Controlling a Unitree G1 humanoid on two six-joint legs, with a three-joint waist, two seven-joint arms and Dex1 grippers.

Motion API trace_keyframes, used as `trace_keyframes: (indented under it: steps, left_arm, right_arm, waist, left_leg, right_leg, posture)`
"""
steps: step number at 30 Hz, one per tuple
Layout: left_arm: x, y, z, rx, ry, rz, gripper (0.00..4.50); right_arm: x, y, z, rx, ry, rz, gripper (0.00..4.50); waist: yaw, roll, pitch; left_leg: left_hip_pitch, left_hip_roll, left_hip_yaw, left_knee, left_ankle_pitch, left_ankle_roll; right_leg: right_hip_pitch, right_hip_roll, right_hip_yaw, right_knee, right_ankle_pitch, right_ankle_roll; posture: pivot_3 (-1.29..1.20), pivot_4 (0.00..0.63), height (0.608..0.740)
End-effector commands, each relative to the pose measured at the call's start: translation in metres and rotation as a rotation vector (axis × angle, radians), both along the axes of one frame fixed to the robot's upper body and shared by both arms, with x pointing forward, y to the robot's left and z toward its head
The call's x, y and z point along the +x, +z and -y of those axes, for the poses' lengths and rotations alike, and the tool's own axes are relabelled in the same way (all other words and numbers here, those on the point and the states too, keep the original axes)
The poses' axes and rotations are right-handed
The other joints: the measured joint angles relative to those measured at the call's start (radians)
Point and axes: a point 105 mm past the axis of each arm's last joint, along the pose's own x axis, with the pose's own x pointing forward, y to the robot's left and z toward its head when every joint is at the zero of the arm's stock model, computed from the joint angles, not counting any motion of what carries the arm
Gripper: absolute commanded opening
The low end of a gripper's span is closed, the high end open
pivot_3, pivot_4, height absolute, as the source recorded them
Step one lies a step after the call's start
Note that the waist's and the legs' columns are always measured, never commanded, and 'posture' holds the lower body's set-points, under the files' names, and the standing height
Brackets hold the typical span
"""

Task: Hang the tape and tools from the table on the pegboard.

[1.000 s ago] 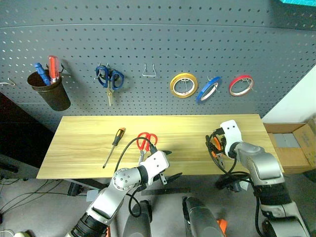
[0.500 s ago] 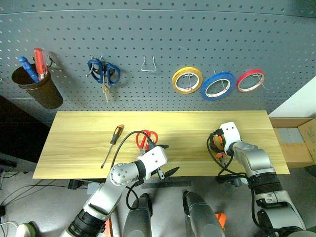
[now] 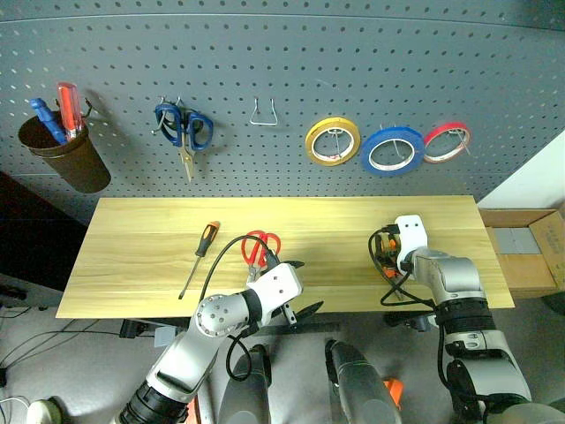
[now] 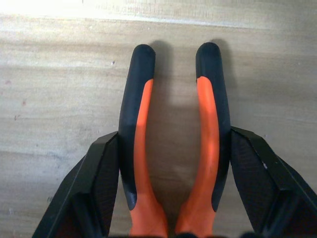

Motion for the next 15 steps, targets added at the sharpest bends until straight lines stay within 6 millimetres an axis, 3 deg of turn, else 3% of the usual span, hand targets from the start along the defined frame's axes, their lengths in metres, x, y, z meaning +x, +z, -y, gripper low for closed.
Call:
trace_keyframes:
  steps: [1, 4, 8, 11, 13, 15]
  left_arm:
    - [0.001, 0.008, 0.002, -0.027, 0.001, 0.036, 4.50]
    - [0.004, 0.019, -0.002, -0.088, 0.053, 0.046, 4.50]
    - [-0.001, 0.031, -0.011, -0.193, 0.137, 0.004, 4.50]
    - [-0.027, 0.044, -0.026, -0.295, 0.218, -0.030, 4.50]
    - [-0.036, 0.049, -0.031, -0.323, 0.257, -0.044, 4.50]
    - [-0.048, 0.056, -0.041, -0.332, 0.315, -0.027, 4.50]
  right_arm:
    - [-0.007, -0.009, -0.008, -0.019, 0.103, -0.004, 2.74]
    - [-0.010, 0.018, -0.036, -0.012, 0.301, 0.143, 2.74]
    - [-0.031, 0.053, -0.070, 0.017, 0.512, 0.321, 2.74]
    - [-0.055, 0.100, -0.110, 0.132, 0.618, 0.528, 2.74]
    - [-0.060, 0.116, -0.122, 0.177, 0.630, 0.590, 2.74]
    - [-0.058, 0.145, -0.144, 0.230, 0.635, 0.707, 2.74]
  waist:
    - [0.000, 0.000, 0.000]
    - [0.000, 0.000, 0.000]
    - [-0.001, 0.000, 0.000]
    - [-0.001, 0.000, 0.000]
    - [0.003, 0.001, -0.001]
    - [0.014, -0.001, -0.002]
  left_leg:
    - [0.000, 0.000, 0.000, 0.000, 0.000, 0.000]
    - [-0.002, 0.000, 0.000, -0.001, 0.000, 0.000]
    - [-0.013, 0.000, -0.001, -0.002, 0.000, 0.000]
    - [-0.018, 0.000, -0.003, -0.002, -0.001, -0.002]
    - [-0.018, 0.002, -0.007, -0.002, -0.003, -0.005]
    - [-0.018, 0.001, -0.011, -0.001, -0.002, -0.005]
  right_leg:
    - [0.000, 0.000, 0.000, 0.000, 0.000, 0.000]
    - [-0.002, 0.000, -0.001, 0.000, 0.000, 0.000]
    - [-0.014, 0.000, -0.002, 0.002, 0.000, 0.000]
    - [-0.020, -0.002, -0.002, 0.004, 0.003, -0.005]
    - [-0.021, -0.002, -0.003, 0.003, 0.003, -0.006]
    - [-0.020, -0.002, -0.005, 0.003, 0.003, -0.006]
  posture:
    - [0.09, 0.354, 0.740]
    - [0.10, 0.334, 0.740]
    - [0.10, 0.301, 0.740]
    - [0.12, 0.285, 0.740]
    - [0.13, 0.278, 0.740]
    - [0.15, 0.267, 0.740]
